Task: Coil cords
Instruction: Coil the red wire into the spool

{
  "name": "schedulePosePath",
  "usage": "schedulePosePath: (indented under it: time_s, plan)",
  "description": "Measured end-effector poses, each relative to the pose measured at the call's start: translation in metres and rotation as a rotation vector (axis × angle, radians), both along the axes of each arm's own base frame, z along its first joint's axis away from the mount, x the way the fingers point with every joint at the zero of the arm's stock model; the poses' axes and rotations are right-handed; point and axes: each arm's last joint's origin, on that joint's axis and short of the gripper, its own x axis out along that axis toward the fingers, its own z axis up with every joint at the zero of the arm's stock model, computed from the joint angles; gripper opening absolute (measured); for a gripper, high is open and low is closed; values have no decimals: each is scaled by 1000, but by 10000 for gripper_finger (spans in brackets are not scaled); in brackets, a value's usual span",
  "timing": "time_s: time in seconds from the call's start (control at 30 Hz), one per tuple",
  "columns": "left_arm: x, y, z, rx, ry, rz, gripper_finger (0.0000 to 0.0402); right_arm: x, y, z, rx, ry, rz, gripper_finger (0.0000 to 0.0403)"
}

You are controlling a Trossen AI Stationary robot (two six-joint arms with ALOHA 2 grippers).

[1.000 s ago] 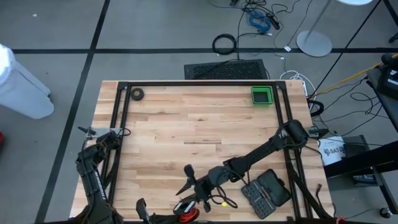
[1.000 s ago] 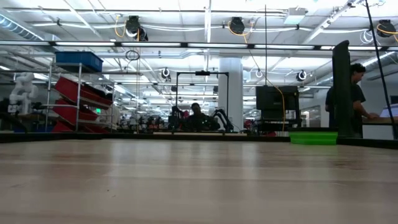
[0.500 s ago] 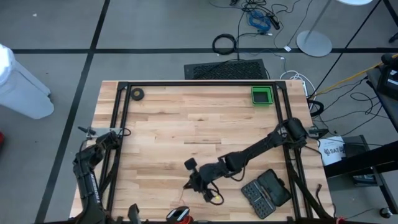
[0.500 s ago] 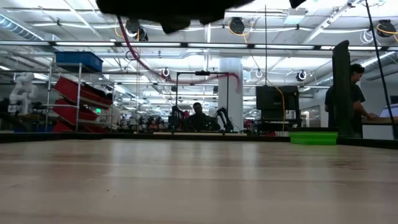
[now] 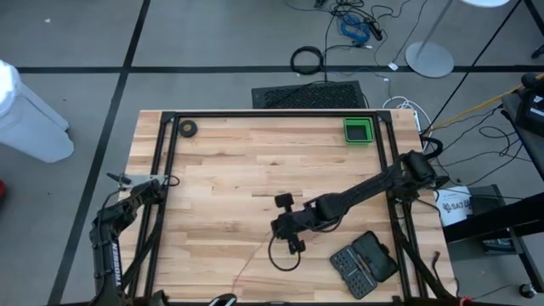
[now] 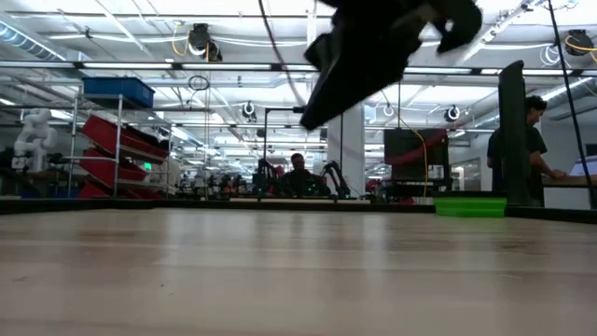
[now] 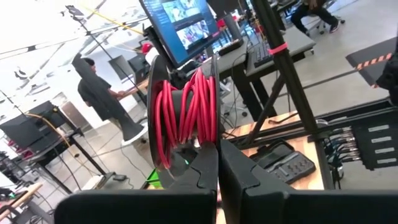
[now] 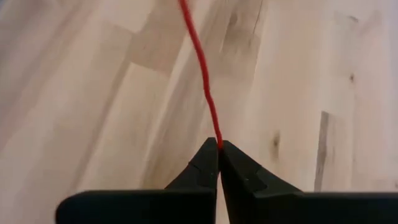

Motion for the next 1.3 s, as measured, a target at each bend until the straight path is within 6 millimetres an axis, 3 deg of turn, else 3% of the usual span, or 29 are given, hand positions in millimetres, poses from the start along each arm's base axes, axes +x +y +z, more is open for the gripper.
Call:
schedulePosePath:
  time_s: [0.13,0.43,0.63,0.77,0.93,1.07,1.3]
  plan:
    - [2,1,0,-2,-1,5,1,-10,3,26,55,-58,-5,12]
    - [14,7,0,-3,-1,34,1,-46,34,82,131,-228,116,74]
    - [21,11,0,-3,-1,51,1,-45,64,101,192,-468,293,103]
    - [24,12,0,2,1,59,1,-35,84,97,270,-587,460,113]
    - [25,13,-2,6,3,59,1,-19,95,76,291,-634,491,126]
    - [25,13,-2,5,2,60,1,-7,97,51,229,-609,507,144]
    - [27,14,-2,5,3,64,1,15,88,40,180,-767,435,183]
